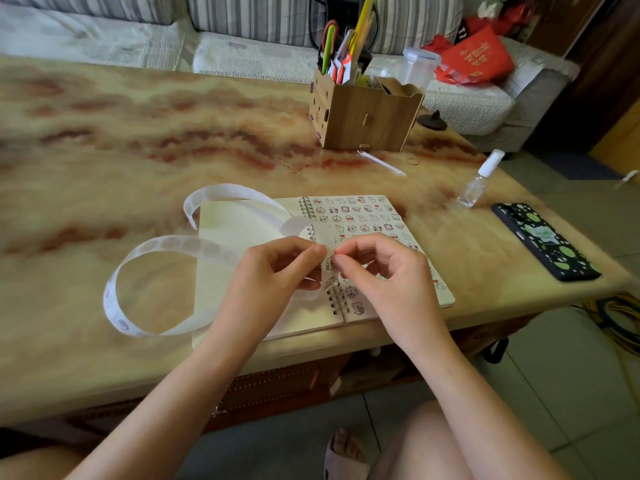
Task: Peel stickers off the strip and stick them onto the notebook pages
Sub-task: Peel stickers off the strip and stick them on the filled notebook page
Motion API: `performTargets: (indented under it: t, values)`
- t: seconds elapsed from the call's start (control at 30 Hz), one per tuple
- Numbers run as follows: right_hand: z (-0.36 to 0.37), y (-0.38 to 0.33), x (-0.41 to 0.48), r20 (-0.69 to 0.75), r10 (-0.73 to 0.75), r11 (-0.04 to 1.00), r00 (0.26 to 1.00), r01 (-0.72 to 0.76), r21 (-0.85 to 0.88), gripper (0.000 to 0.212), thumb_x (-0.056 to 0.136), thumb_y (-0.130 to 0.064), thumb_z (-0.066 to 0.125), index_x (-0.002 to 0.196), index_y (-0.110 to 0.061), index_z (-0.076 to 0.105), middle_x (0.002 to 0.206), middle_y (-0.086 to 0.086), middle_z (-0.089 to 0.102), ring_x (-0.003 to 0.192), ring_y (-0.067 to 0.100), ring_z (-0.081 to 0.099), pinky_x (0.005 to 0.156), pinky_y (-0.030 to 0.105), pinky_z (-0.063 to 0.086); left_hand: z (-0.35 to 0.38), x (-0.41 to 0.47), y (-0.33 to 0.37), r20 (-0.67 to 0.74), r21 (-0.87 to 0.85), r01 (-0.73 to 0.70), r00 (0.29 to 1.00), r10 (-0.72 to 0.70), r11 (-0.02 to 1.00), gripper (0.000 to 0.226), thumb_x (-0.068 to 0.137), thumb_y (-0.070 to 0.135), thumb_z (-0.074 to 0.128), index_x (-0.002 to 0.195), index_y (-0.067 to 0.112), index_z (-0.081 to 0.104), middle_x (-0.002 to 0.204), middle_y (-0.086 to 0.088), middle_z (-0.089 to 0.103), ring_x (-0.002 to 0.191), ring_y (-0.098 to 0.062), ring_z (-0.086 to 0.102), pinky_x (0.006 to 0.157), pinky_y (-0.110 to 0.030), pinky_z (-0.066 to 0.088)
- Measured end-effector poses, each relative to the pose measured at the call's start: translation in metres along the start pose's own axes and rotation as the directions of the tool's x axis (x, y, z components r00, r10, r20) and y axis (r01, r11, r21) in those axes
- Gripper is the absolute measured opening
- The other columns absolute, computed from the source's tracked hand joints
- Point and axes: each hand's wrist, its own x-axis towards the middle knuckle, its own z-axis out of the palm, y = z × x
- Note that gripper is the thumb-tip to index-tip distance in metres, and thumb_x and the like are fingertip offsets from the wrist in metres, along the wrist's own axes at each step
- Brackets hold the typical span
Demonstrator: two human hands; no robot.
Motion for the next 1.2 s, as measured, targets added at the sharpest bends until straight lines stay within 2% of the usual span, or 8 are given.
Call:
performTargets:
  t: [0.2,0.27,0.47,0.6,0.73,0.9,1.03,1.2]
  values:
    - [-0.003,0.0,0.0,0.043,0.1,0.994,0.994,-0.102,0.044,0.004,0.084,-0.013,0.069,0.085,-0.017,0.07,0.082,-0.004,0.071,0.077,0.012,0.066,0.073,0.027,0.054,0.001,-0.001,0.0,-0.005,0.009,0.002,1.0,-0.002,1.0,0.014,0.088,0.012,0.063,0.08,0.006,0.073,0.074,-0.012,0.072,0.066,-0.013,0.066,0.065,-0.019,0.055]
    - [-0.003,-0.001,-0.001,0.052,0.102,0.994,0.993,-0.103,0.02,0.003,0.085,-0.015,0.068,0.086,-0.018,0.07,0.084,-0.005,0.071,0.077,0.009,0.064,0.073,0.024,0.053,0.001,-0.001,0.0,-0.003,0.009,0.009,1.0,-0.009,1.0,0.014,0.088,0.012,0.062,0.08,0.007,0.073,0.072,-0.008,0.072,0.065,-0.011,0.067,0.063,-0.017,0.054]
    - [-0.002,-0.003,-0.003,0.062,-0.024,0.983,0.998,0.034,-0.178,0.002,0.088,-0.016,0.064,0.086,-0.016,0.065,0.091,-0.009,0.062,0.088,0.002,0.055,0.073,0.015,0.044,0.001,0.0,-0.001,-0.01,0.003,0.049,0.999,-0.049,0.999,0.016,0.089,0.013,0.061,0.081,0.005,0.073,0.071,-0.007,0.072,0.064,-0.011,0.067,0.063,-0.02,0.056]
    - [-0.004,-0.005,-0.004,0.051,-0.049,0.986,0.997,0.057,-0.158,0.003,0.088,-0.016,0.063,0.087,-0.014,0.064,0.095,-0.009,0.059,0.094,0.003,0.054,0.08,0.01,0.04,0.0,0.0,-0.002,-0.017,-0.018,0.075,0.997,-0.075,0.997,0.019,0.09,0.012,0.06,0.081,0.0,0.071,0.068,-0.01,0.07,0.064,-0.013,0.067,0.065,-0.022,0.058]
    - [-0.021,-0.009,-0.004,0.093,0.122,0.993,0.988,-0.121,-0.013,0.005,0.087,-0.018,0.064,0.084,-0.021,0.065,0.08,-0.014,0.065,0.073,-0.002,0.056,0.068,0.013,0.045,-0.003,0.002,-0.004,-0.05,0.01,0.078,0.996,-0.078,0.997,0.02,0.091,0.013,0.059,0.084,-0.002,0.07,0.078,-0.022,0.07,0.066,-0.016,0.067,0.066,-0.023,0.058]
    - [-0.048,0.002,-0.007,0.166,0.398,0.917,0.902,-0.387,-0.096,0.006,0.085,-0.014,0.069,0.08,-0.016,0.07,0.062,-0.009,0.065,0.051,-0.001,0.053,0.05,0.018,0.039,-0.003,0.003,-0.005,-0.063,0.045,0.081,0.995,-0.078,0.996,0.019,0.091,0.013,0.06,0.081,0.001,0.07,0.077,-0.018,0.071,0.067,-0.018,0.068,0.068,-0.024,0.059]
    - [-0.051,0.006,-0.009,0.145,0.452,0.892,0.88,-0.439,-0.113,0.005,0.082,-0.011,0.071,0.077,-0.013,0.073,0.058,-0.009,0.065,0.047,-0.003,0.05,0.046,0.007,0.037,-0.002,0.004,-0.006,-0.066,0.056,0.093,0.994,-0.089,0.994,0.019,0.09,0.012,0.059,0.079,0.002,0.07,0.073,-0.016,0.071,0.064,-0.017,0.067,0.067,-0.024,0.058]
    - [-0.046,0.009,-0.008,0.118,0.464,0.883,0.878,-0.447,-0.143,0.004,0.081,-0.01,0.072,0.078,-0.012,0.074,0.072,-0.004,0.071,0.053,-0.007,0.054,0.055,0.007,0.044,-0.002,0.004,-0.007,-0.067,0.06,0.099,0.993,-0.095,0.993,0.019,0.09,0.012,0.06,0.076,0.004,0.07,0.073,-0.016,0.071,0.064,-0.017,0.067,0.068,-0.027,0.059]
